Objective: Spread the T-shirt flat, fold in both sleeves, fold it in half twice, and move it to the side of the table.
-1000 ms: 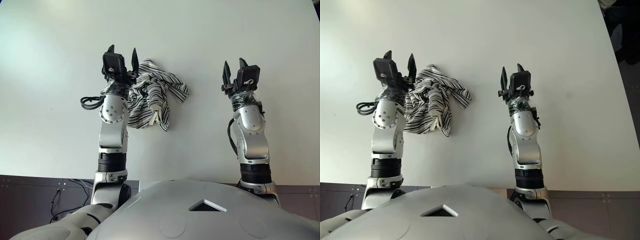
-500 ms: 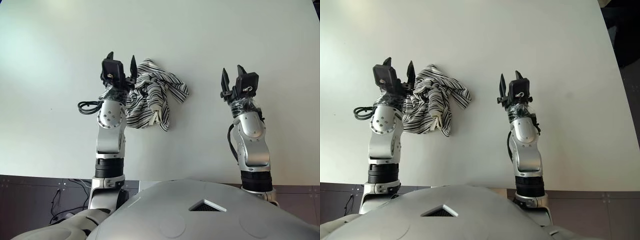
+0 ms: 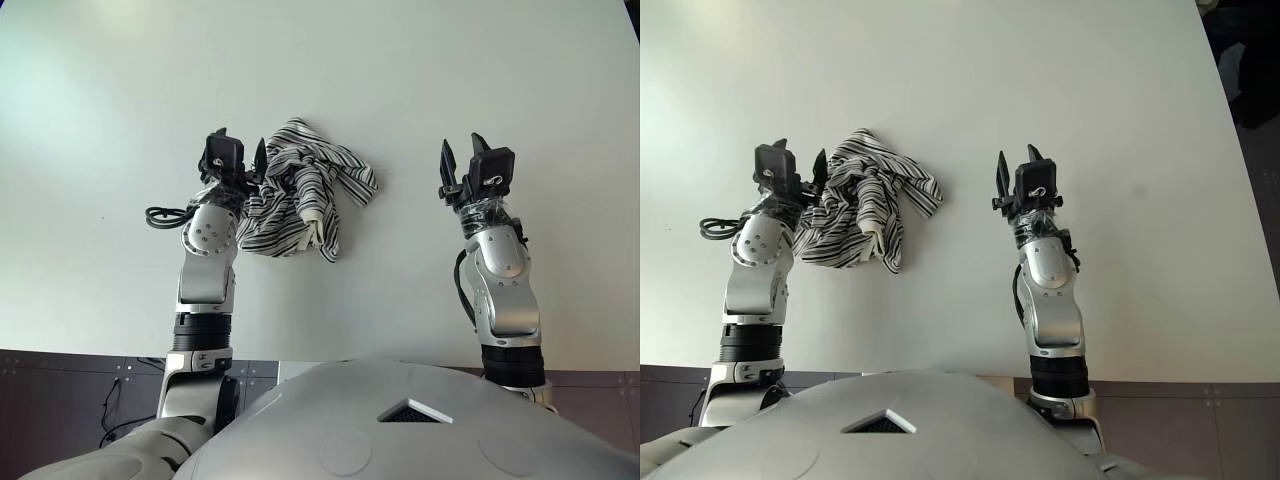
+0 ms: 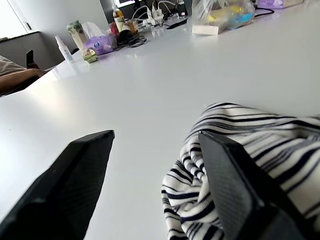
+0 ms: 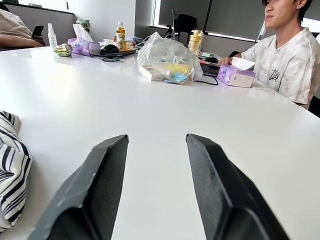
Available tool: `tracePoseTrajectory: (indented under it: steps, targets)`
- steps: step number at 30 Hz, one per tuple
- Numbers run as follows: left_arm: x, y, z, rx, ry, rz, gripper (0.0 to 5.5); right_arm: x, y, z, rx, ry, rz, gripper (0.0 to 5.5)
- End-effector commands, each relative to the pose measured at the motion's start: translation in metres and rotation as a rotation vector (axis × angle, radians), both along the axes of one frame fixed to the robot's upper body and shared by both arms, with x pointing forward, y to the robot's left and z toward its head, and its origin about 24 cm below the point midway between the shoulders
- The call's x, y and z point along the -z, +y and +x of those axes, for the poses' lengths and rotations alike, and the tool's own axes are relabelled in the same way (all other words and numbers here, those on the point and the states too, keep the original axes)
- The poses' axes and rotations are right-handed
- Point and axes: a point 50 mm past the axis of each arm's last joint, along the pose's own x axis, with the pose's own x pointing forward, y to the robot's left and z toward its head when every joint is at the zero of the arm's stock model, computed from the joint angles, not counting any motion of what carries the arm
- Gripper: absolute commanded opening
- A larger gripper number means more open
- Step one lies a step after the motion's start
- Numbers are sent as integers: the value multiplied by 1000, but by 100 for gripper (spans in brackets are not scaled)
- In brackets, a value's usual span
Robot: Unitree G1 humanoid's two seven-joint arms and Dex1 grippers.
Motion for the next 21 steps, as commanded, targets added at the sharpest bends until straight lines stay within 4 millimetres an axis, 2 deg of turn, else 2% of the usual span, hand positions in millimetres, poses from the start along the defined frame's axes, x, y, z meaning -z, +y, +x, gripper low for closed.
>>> tracePoseTrajectory:
  steps: [1,4,8,10,12,15,18,21]
  targets:
    - [23,-18,-1,149,166,38,313,-11,-1,3,-26,-26,-26,211]
    - [29,-37,-7,240,217,3,313,-16,-7,3,-47,-37,-46,211]
    - [11,-78,-10,350,186,-100,313,-16,-23,-3,-69,-20,-112,211]
    - [5,-90,-10,348,181,-145,313,-14,-26,-10,-136,-10,-167,211]
    - [-2,-86,-8,298,153,-141,313,-15,-27,-24,-281,-8,-233,211]
    - [-21,-63,-7,276,83,-85,313,-24,-29,-49,-530,3,-275,211]
    - [-50,-33,-30,491,36,50,313,-33,-28,-82,-817,79,-285,211]
    - [-64,-24,-52,699,73,100,313,-36,-21,-101,-945,136,-261,211]
